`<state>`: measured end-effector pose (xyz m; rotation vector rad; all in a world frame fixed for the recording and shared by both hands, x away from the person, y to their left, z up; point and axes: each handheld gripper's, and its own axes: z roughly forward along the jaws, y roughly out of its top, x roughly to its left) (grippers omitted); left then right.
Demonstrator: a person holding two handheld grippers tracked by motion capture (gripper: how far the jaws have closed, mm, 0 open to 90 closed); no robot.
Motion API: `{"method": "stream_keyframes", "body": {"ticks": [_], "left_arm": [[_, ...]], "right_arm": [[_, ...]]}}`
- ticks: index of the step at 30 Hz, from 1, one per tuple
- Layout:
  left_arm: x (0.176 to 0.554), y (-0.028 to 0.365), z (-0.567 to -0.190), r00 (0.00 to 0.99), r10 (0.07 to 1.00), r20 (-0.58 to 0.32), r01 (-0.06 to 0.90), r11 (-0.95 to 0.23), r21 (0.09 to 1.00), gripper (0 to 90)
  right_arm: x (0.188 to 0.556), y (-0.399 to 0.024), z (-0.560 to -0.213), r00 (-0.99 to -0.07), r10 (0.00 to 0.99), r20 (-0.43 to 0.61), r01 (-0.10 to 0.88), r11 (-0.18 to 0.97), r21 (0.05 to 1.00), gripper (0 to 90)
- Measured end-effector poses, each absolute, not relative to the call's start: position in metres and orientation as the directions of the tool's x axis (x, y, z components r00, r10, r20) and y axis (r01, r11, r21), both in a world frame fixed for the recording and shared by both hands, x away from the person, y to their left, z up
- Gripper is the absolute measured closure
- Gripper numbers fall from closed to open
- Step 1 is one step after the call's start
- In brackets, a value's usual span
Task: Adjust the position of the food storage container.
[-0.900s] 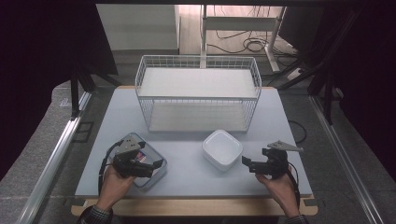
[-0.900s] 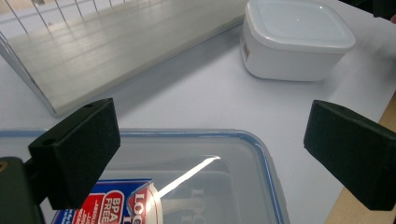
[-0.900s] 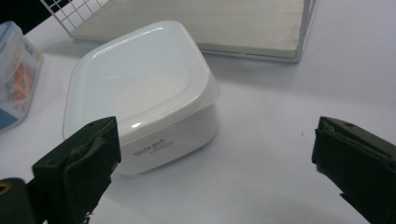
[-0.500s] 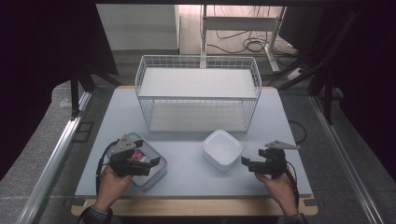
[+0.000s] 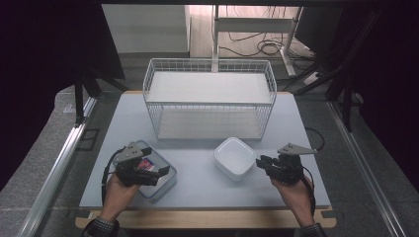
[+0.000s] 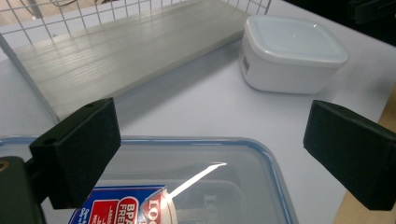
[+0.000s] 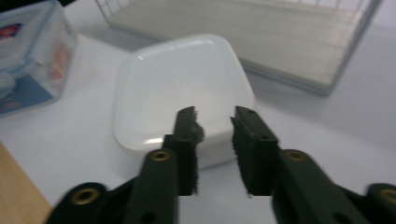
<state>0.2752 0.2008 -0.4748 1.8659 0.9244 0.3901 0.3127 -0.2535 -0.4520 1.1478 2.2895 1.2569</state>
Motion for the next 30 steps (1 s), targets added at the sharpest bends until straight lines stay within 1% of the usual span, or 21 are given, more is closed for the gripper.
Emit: {"method": "stream_keyframes", "body": {"ticks": [1,2,4,9,13,14,15,17,18,21,27,30], "left_arm": [[0.275,0.201,-0.475,0.659,0.742,-0.126,0.427,-0.231,0.874,3.8],[0.275,0.201,-0.474,0.657,0.745,-0.12,0.427,-0.236,0.873,3.8],[0.275,0.201,-0.474,0.652,0.75,-0.111,0.426,-0.242,0.871,3.9],[0.275,0.201,-0.475,0.643,0.759,-0.102,0.431,-0.248,0.868,4.3],[0.275,0.202,-0.475,0.644,0.758,-0.106,0.43,-0.243,0.869,4.4],[0.275,0.202,-0.474,0.643,0.758,-0.108,0.43,-0.242,0.87,4.5],[0.275,0.202,-0.474,0.643,0.758,-0.107,0.429,-0.242,0.87,4.5],[0.275,0.202,-0.475,0.643,0.759,-0.106,0.43,-0.244,0.869,4.5],[0.275,0.202,-0.475,0.643,0.759,-0.105,0.431,-0.245,0.869,4.5],[0.276,0.201,-0.476,0.643,0.76,-0.099,0.433,-0.253,0.865,4.7],[0.276,0.201,-0.476,0.642,0.761,-0.093,0.435,-0.261,0.862,4.7],[0.276,0.202,-0.476,0.639,0.763,-0.095,0.435,-0.257,0.863,4.8]], "right_arm": [[0.313,-0.25,-0.449,-0.654,0.748,0.114,0.499,0.313,0.808,82.2],[0.313,-0.25,-0.449,-0.654,0.748,0.114,0.499,0.313,0.808,82.2],[0.314,-0.242,-0.445,-0.68,0.726,0.103,0.482,0.336,0.809,89.5],[0.307,-0.213,-0.447,-0.739,0.665,0.105,0.464,0.389,0.796,89.7],[0.302,-0.2,-0.447,-0.766,0.633,0.115,0.452,0.402,0.796,89.7],[0.298,-0.19,-0.451,-0.785,0.609,0.118,0.446,0.423,0.789,89.6],[0.298,-0.19,-0.451,-0.785,0.609,0.118,0.446,0.423,0.789,89.6],[0.295,-0.176,-0.46,-0.81,0.576,0.113,0.439,0.467,0.767,89.6],[0.295,-0.176,-0.46,-0.81,0.576,0.113,0.439,0.467,0.767,89.6],[0.294,-0.166,-0.471,-0.825,0.557,0.094,0.433,0.517,0.739,89.5],[0.3,-0.171,-0.484,-0.817,0.577,0.026,0.43,0.577,0.694,89.6],[0.301,-0.182,-0.483,-0.804,0.594,0.03,0.445,0.567,0.694,89.6]]}}
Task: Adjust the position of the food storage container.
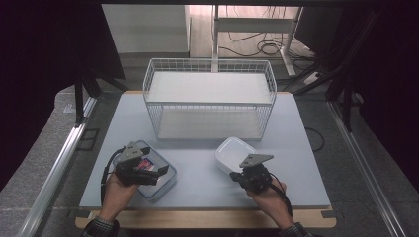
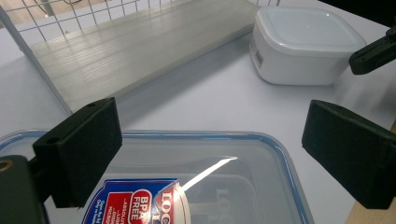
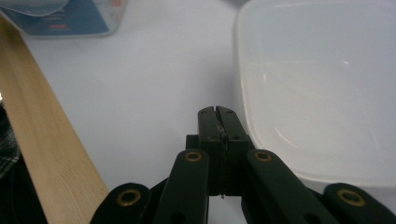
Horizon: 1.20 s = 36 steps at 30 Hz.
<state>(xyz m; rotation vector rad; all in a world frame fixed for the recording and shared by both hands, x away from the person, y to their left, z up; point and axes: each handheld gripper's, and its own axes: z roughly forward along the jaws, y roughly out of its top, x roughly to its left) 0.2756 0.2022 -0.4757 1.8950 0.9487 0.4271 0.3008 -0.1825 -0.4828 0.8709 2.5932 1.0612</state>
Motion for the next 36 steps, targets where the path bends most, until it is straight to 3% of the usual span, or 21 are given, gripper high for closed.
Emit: {"method": "stream_keyframes", "body": {"ticks": [10,20,25,27,32,36], "left_arm": [[0.276,0.205,-0.474,0.635,0.766,-0.097,0.434,-0.249,0.866,4.8],[0.277,0.211,-0.472,0.617,0.78,-0.102,0.44,-0.235,0.867,5.2],[0.278,0.213,-0.472,0.616,0.781,-0.099,0.441,-0.238,0.866,5.3],[0.278,0.214,-0.472,0.615,0.782,-0.099,0.441,-0.237,0.866,5.4],[0.277,0.215,-0.472,0.612,0.784,-0.101,0.442,-0.234,0.866,5.4],[0.278,0.217,-0.472,0.61,0.786,-0.102,0.442,-0.231,0.867,5.5]], "right_arm": [[0.307,-0.227,-0.476,-0.723,0.69,0.039,0.52,0.505,0.689,89.5],[0.325,-0.171,-0.458,-0.768,0.639,0.036,0.447,0.495,0.745,87.4],[0.353,-0.133,-0.46,-0.777,0.629,0.023,0.447,0.527,0.723,88.5],[0.367,-0.114,-0.465,-0.782,0.622,-0.037,0.432,0.583,0.688,88.5],[0.379,-0.108,-0.472,-0.775,0.626,-0.083,0.44,0.63,0.64,89.3],[0.382,-0.119,-0.475,-0.77,0.635,-0.054,0.464,0.616,0.637,89.6]]}}
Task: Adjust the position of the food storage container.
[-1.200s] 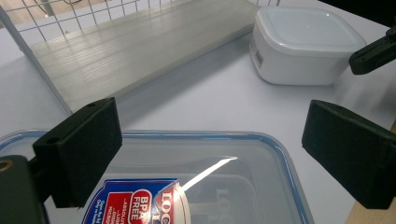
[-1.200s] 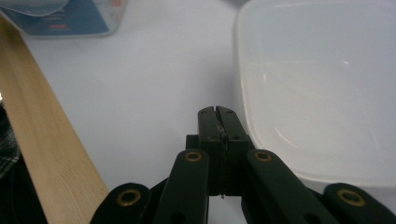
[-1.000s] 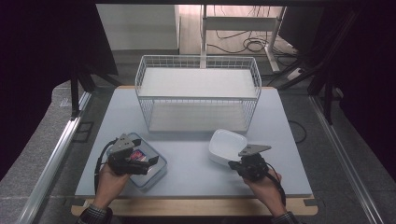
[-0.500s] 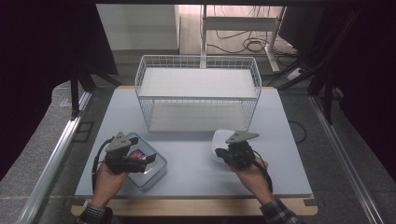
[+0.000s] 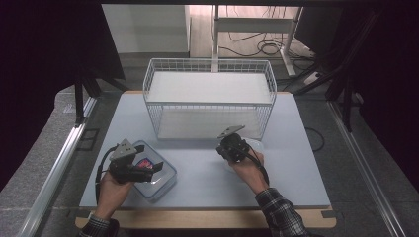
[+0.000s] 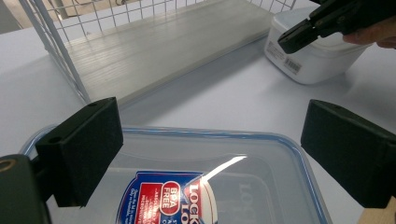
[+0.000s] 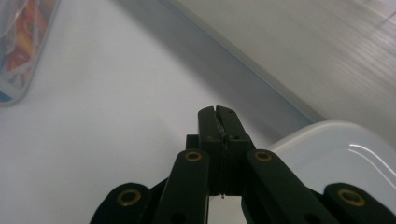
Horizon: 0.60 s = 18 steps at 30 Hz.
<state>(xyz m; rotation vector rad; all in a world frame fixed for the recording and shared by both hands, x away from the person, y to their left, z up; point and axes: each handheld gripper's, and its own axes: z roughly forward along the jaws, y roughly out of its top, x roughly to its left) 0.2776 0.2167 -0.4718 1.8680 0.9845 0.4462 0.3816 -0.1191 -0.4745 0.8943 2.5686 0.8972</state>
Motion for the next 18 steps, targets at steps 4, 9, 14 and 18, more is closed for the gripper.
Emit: {"method": "stream_keyframes", "body": {"ticks": [4,9,14,18], "left_arm": [[0.278,0.217,-0.472,0.61,0.786,-0.099,0.442,-0.233,0.866,5.6],[0.278,0.217,-0.472,0.609,0.787,-0.099,0.443,-0.234,0.865,5.6],[0.278,0.216,-0.472,0.609,0.788,-0.096,0.443,-0.238,0.864,5.6],[0.278,0.216,-0.472,0.607,0.789,-0.095,0.444,-0.238,0.864,5.6]], "right_arm": [[0.377,-0.133,-0.474,-0.764,0.643,-0.054,0.468,0.611,0.638,89.6],[0.37,-0.162,-0.473,-0.739,0.673,-0.034,0.494,0.576,0.652,89.6],[0.365,-0.196,-0.474,-0.701,0.713,-0.022,0.527,0.538,0.658,89.6],[0.362,-0.225,-0.473,-0.666,0.746,-0.024,0.55,0.512,0.66,89.5]]}}
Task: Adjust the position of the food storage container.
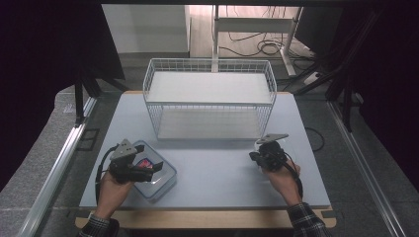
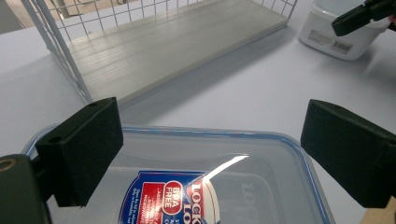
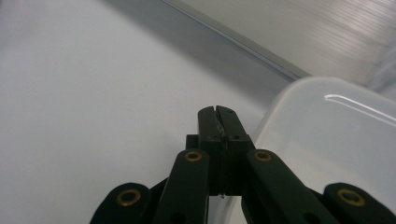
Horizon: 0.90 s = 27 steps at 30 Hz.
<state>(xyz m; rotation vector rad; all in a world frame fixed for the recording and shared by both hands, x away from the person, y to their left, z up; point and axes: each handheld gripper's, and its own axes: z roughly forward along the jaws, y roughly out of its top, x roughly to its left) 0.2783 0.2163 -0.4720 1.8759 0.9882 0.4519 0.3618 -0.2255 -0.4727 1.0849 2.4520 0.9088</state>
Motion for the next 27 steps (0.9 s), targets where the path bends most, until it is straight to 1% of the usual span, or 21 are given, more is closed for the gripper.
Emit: {"method": "stream_keyframes", "body": {"ticks": [6,11,14,17,21,23,24,27], "left_arm": [[0.281,0.218,-0.475,0.602,0.79,-0.112,0.459,-0.229,0.858,5.6],[0.284,0.219,-0.477,0.6,0.788,-0.136,0.487,-0.225,0.844,5.4],[0.285,0.222,-0.476,0.611,0.774,-0.166,0.486,-0.202,0.85,5.1],[0.284,0.221,-0.476,0.612,0.777,-0.146,0.482,-0.221,0.848,5.4],[0.286,0.22,-0.476,0.606,0.785,-0.126,0.489,-0.243,0.838,6.4],[0.285,0.221,-0.475,0.595,0.799,-0.083,0.479,-0.27,0.835,10.8],[0.285,0.223,-0.473,0.591,0.804,-0.067,0.476,-0.28,0.834,16.4],[0.285,0.235,-0.47,0.565,0.823,-0.062,0.481,-0.268,0.835,41.8]], "right_arm": [[0.361,-0.245,-0.472,-0.626,0.779,-0.024,0.571,0.48,0.666,89.6],[0.363,-0.245,-0.472,-0.621,0.783,-0.034,0.567,0.479,0.67,89.5],[0.369,-0.247,-0.472,-0.6,0.8,-0.032,0.572,0.456,0.681,89.6],[0.375,-0.252,-0.472,-0.575,0.818,-0.026,0.584,0.433,0.687,89.7],[0.373,-0.253,-0.471,-0.564,0.825,-0.025,0.579,0.417,0.7,89.6],[0.369,-0.252,-0.469,-0.574,0.818,-0.014,0.566,0.409,0.716,89.3],[0.366,-0.25,-0.467,-0.581,0.814,-0.011,0.558,0.408,0.723,88.7],[0.358,-0.243,-0.465,-0.615,0.788,0.006,0.538,0.414,0.734,87.7]]}}
